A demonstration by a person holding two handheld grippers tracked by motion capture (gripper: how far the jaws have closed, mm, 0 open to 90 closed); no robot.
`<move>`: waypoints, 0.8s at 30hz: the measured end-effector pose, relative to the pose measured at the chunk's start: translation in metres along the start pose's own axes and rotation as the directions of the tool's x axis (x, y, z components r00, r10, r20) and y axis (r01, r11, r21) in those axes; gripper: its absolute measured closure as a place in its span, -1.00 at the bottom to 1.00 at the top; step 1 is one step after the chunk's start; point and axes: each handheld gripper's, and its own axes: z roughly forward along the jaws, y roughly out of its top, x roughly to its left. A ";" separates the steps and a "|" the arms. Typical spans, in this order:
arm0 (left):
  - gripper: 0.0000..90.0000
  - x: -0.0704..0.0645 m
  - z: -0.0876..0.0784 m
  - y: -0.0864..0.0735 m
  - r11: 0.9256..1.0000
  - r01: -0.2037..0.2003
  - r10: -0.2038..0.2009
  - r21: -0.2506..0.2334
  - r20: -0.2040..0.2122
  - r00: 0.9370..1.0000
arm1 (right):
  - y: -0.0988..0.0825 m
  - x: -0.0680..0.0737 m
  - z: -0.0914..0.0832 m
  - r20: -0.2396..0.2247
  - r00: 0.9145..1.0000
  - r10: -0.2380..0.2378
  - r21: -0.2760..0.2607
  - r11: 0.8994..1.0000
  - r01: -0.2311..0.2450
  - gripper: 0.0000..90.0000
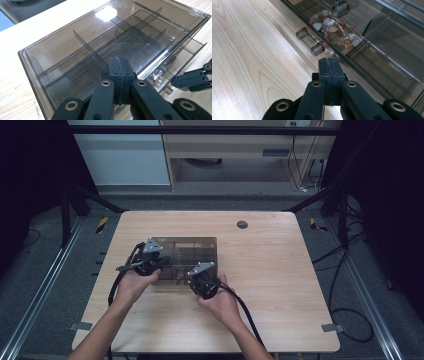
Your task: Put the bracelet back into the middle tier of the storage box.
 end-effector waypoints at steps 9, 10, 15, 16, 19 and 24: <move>0.99 0.000 0.000 0.000 1.000 0.005 -0.005 -0.002 0.000 1.000 | 0.003 -0.001 0.001 -0.001 1.000 0.005 -0.003 1.000 -0.005 1.00; 0.99 0.000 0.000 0.000 1.000 0.004 -0.004 -0.002 -0.001 1.000 | 0.003 -0.001 0.001 0.000 1.000 0.005 -0.004 1.000 -0.005 1.00; 0.99 0.000 0.000 0.000 1.000 0.003 -0.003 -0.002 -0.001 1.000 | 0.004 -0.003 0.002 0.004 1.000 0.004 -0.001 1.000 -0.004 1.00; 0.99 0.000 0.000 0.000 1.000 0.005 -0.005 -0.003 0.000 1.000 | 0.004 -0.003 0.002 0.006 1.000 0.006 0.002 1.000 -0.006 1.00; 0.99 0.000 0.000 0.000 1.000 0.004 -0.004 -0.004 0.000 1.000 | 0.004 -0.004 0.002 0.009 1.000 0.009 0.001 1.000 -0.009 1.00; 0.99 0.000 0.000 0.000 1.000 0.004 -0.004 -0.004 0.001 1.000 | 0.004 -0.005 0.003 0.010 1.000 0.014 0.000 1.000 -0.014 1.00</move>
